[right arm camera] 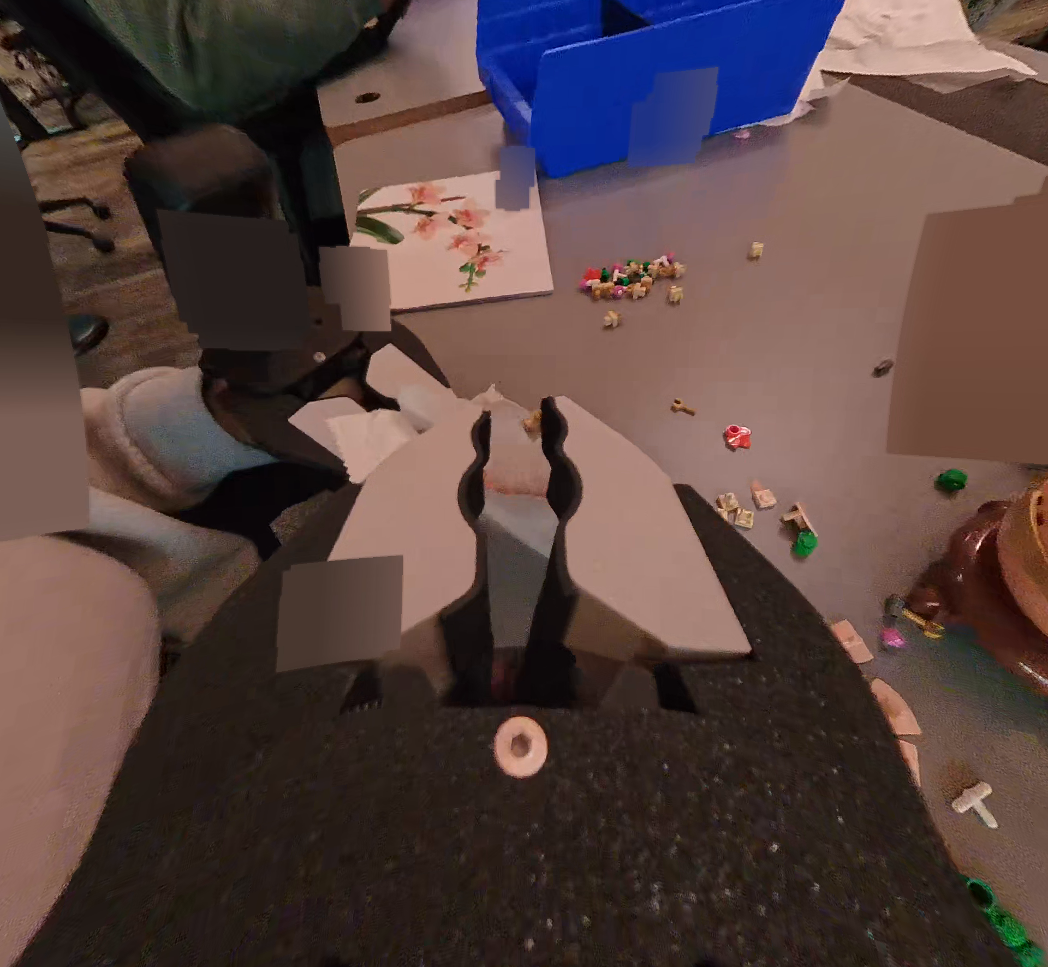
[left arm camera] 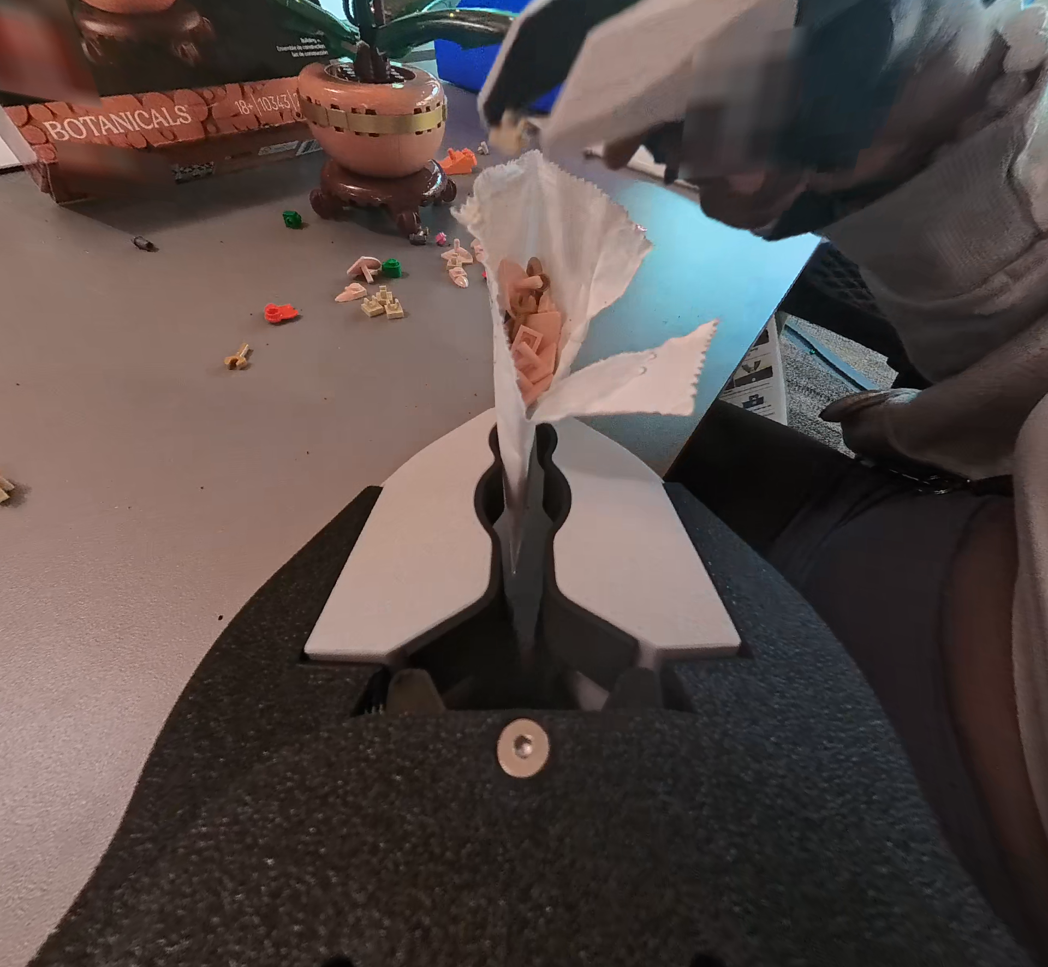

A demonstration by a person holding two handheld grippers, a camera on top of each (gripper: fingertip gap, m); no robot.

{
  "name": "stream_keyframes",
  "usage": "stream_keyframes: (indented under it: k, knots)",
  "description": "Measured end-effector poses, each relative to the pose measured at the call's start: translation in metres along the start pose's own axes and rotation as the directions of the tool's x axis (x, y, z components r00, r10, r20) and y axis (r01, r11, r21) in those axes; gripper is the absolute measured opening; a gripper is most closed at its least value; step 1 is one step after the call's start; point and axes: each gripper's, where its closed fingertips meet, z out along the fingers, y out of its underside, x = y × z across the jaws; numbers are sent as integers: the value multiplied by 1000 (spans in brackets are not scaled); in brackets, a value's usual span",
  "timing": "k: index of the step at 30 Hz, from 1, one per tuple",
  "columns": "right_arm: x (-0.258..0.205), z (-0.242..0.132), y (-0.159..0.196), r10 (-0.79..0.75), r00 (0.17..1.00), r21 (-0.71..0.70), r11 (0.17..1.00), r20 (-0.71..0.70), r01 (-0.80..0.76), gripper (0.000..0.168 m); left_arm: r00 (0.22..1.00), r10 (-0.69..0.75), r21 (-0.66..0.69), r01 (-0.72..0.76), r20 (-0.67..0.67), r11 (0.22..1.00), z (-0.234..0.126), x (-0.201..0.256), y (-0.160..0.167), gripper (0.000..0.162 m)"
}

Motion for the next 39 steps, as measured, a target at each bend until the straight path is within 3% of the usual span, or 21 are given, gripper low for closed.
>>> stream_keyframes:
  k: [1, 7, 12, 15, 17, 19, 23, 28, 33, 39]
  knots:
    - [0, 2, 5, -12, 1000, -23, 1000, -4, 12, 25, 1000, 1, 0, -1, 1, 1000, 0, 0, 0, 8]
    - [4, -3, 6, 9, 1000, -4, 1000, -15, -9, 26, 1000, 1, 1, -1, 1, 1000, 0, 0, -1, 8]
    - [3, -6, 11, -32, 999, -28, 999, -3, 32, 39, 1000, -2, 2, 2, -1, 1000, 0, 0, 0, 8]
    - [35, -25, 6, -53, 984, 46, 997, -173, 61, 35, 1000, -1, 1, 1, -1, 1000, 0, 0, 0, 8]
    - [72, -41, 25, -24, 943, -3, 1000, -332, 24, 34, 1000, -3, 4, 3, -3, 1000, 0, 1, -1, 8]
    - [95, -49, 55, 16, 915, -67, 997, -403, -47, 35, 1000, -5, 4, 5, -5, 1000, 0, 0, 0, 8]
    - [106, -42, 93, 80, 906, -163, 973, -416, -161, 28, 1000, -7, 3, 7, -4, 1000, 0, 0, 0, 8]
    - [106, -28, 103, -11, 910, -272, 956, -414, -112, 25, 1000, -10, 3, 10, -5, 1000, 0, 0, -1, 8]
    - [109, -26, 106, -41, 905, -323, 940, -424, -109, 0, 1000, -11, 4, 11, -7, 1000, -1, 0, -1, 8]
    - [104, -28, 104, -88, 913, -317, 947, -398, -47, 0, 1000, -9, 5, 9, -7, 1000, 0, 0, -1, 8]
